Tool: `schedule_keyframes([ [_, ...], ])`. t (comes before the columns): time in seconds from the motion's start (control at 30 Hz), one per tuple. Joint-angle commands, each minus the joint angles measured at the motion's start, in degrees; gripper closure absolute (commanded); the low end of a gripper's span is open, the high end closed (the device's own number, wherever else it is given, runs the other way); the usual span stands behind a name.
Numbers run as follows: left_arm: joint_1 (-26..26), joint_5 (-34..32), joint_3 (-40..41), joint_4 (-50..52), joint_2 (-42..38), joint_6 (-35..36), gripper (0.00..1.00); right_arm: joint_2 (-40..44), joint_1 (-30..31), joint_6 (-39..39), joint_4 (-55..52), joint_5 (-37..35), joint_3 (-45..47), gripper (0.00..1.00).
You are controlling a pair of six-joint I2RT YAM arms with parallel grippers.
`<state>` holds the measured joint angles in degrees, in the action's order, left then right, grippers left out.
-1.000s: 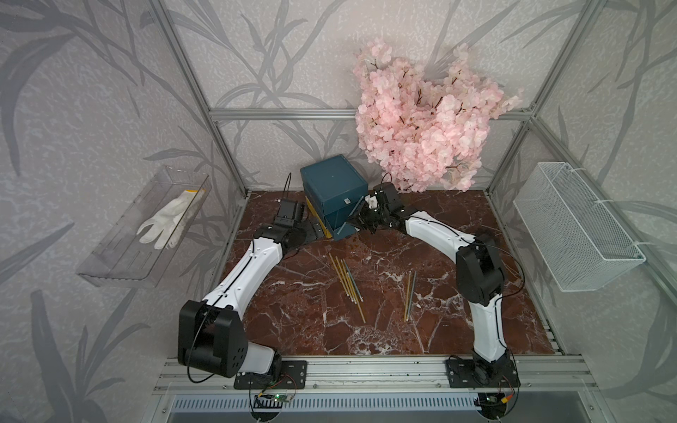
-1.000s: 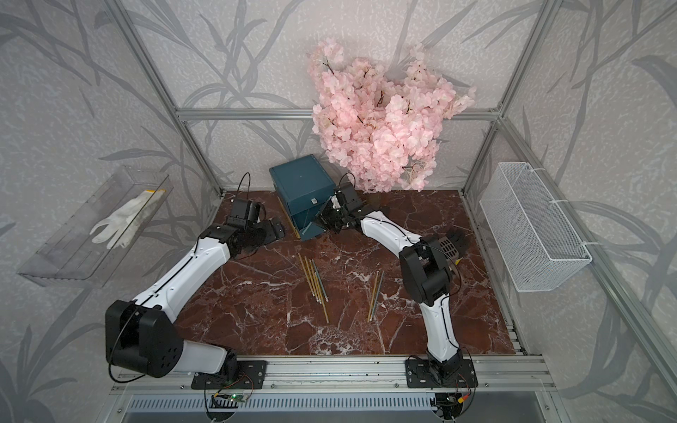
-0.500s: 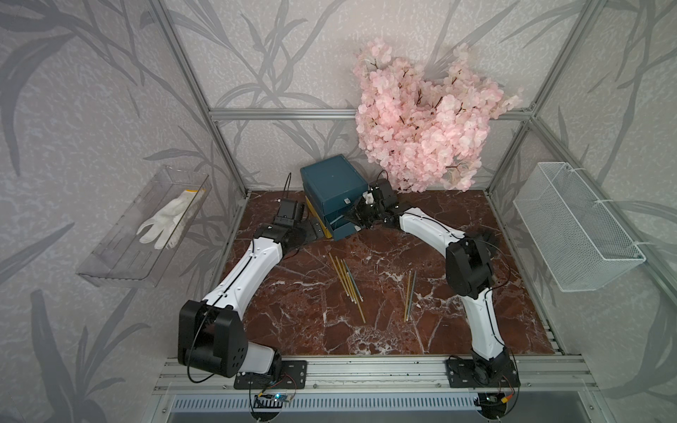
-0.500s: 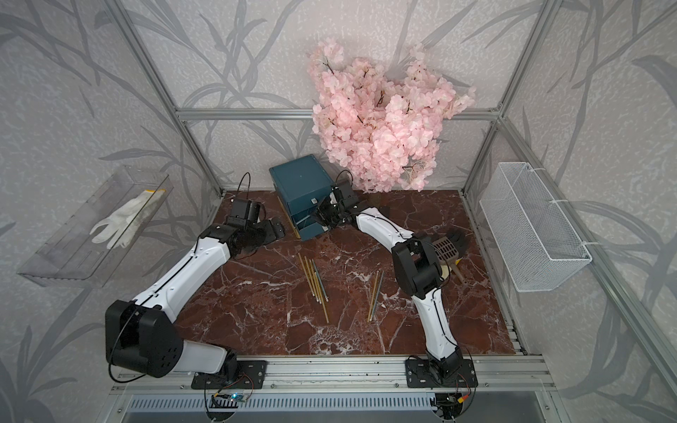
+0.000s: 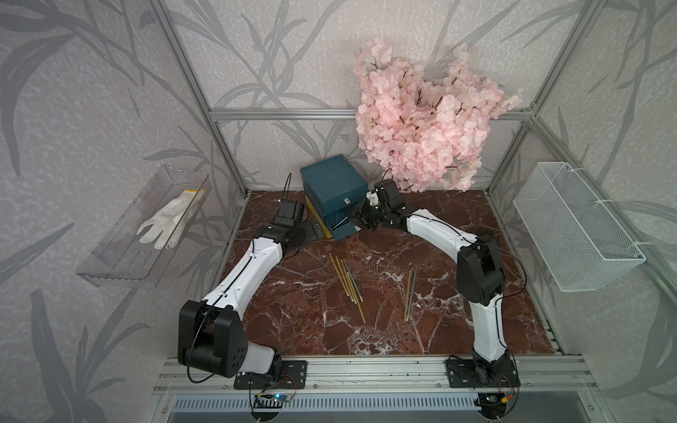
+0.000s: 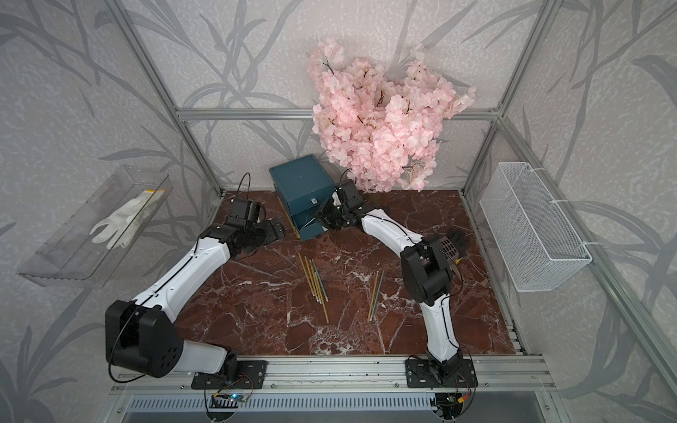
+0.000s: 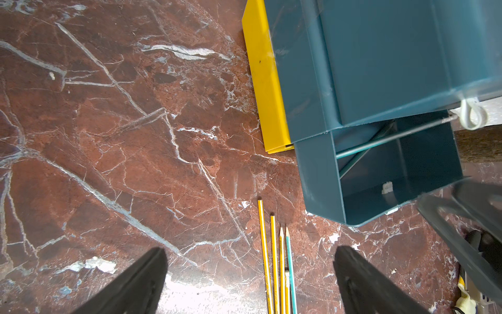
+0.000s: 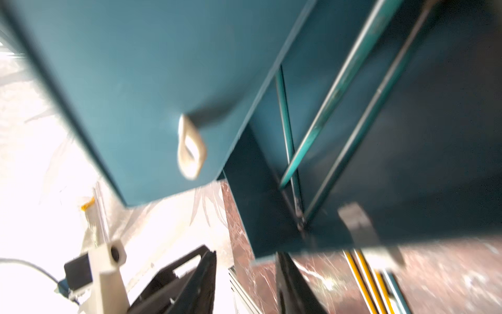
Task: Please place the pencils in the drawer according to their color
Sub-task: Pick up the pencil from the center of the board.
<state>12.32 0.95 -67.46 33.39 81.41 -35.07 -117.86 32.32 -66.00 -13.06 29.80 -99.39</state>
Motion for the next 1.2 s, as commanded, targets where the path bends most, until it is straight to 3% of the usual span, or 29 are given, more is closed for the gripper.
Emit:
schedule_keyframes([
  [0.0,-0.1,-1.0,-1.4,0.9,-1.0,1.1,0.00,6.9,0.6,6.4,-4.0,-0.4,4.8,0.61],
  [0.17,-0.1,-1.0,-0.4,0.1,-1.3,1.1,0.00,15.4,1.1,15.2,-11.9,-4.9,16.2,0.60],
  [0.3,-0.1,-0.5,0.8,-0.8,-1.6,1.0,0.00,22.9,1.1,21.0,-19.5,-13.7,25.3,0.60],
  [0.6,-0.1,0.2,2.9,-1.6,-2.1,0.8,0.00,33.8,1.2,23.6,-28.0,-26.9,43.2,0.60],
  [0.83,-0.1,0.8,3.4,-2.3,-1.6,0.4,0.00,35.1,1.2,23.1,-28.8,-27.9,49.5,0.60],
  [1.17,-0.1,0.4,3.4,-2.3,-1.7,0.3,0.00,31.0,1.2,23.6,-27.3,-27.1,48.1,0.64],
])
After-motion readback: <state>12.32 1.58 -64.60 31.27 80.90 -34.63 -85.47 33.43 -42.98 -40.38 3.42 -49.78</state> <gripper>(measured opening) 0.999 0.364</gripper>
